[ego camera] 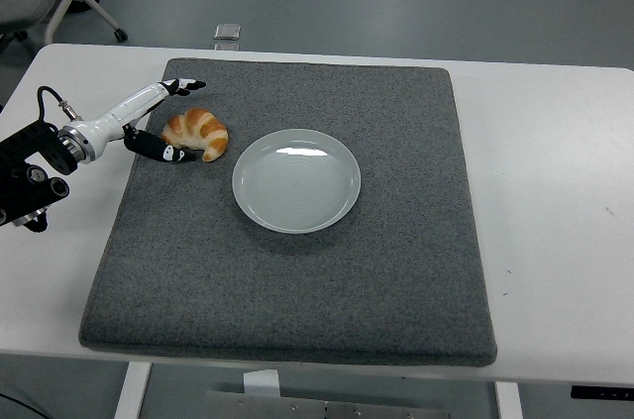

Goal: Place the bread on the plate

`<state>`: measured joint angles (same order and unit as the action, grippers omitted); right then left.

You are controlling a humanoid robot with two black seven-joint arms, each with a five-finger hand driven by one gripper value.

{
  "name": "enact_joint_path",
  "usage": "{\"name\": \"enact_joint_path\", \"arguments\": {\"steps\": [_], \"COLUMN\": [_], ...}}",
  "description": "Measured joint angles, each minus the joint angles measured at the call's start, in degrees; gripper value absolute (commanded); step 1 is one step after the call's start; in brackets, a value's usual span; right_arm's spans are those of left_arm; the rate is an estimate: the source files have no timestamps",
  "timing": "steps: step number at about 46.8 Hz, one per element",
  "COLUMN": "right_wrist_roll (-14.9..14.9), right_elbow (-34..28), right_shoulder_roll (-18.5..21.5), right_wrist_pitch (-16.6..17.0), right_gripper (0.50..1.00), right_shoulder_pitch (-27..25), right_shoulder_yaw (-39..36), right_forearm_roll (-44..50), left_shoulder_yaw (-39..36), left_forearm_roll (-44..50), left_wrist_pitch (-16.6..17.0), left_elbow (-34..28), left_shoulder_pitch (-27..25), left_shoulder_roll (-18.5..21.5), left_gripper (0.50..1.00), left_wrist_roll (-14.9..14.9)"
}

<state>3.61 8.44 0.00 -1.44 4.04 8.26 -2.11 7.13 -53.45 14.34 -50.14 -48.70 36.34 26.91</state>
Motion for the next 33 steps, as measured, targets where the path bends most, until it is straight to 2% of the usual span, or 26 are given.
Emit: {"name": "enact_joint_path", "arguments": {"steps": [24, 33], "right_wrist_roll": [-0.01, 0.0], "right_elbow": [0.0, 0.0], "right_shoulder_roll": [0.0, 0.0], "right_wrist_pitch": [-0.06, -0.06], "right_gripper": [0.93, 0.93], "right_shoulder_pitch": [0.09, 0.1], "right_shoulder_yaw": [-0.09, -0.09], "right_forearm_roll": [0.0, 0.0], "left_shoulder_yaw": [-0.01, -0.01], "left_forearm_roll": [0.0, 0.11], "left_wrist_pitch": [0.0, 0.0], "left_elbow": [3.7, 4.59], "left_shoulder_pitch": [-0.07, -0.08], "left_shoulder_roll": [-3.35, -3.7], "left_gripper": [0.988, 0.966], "left_wrist_roll": [-0.01, -0.02]}}
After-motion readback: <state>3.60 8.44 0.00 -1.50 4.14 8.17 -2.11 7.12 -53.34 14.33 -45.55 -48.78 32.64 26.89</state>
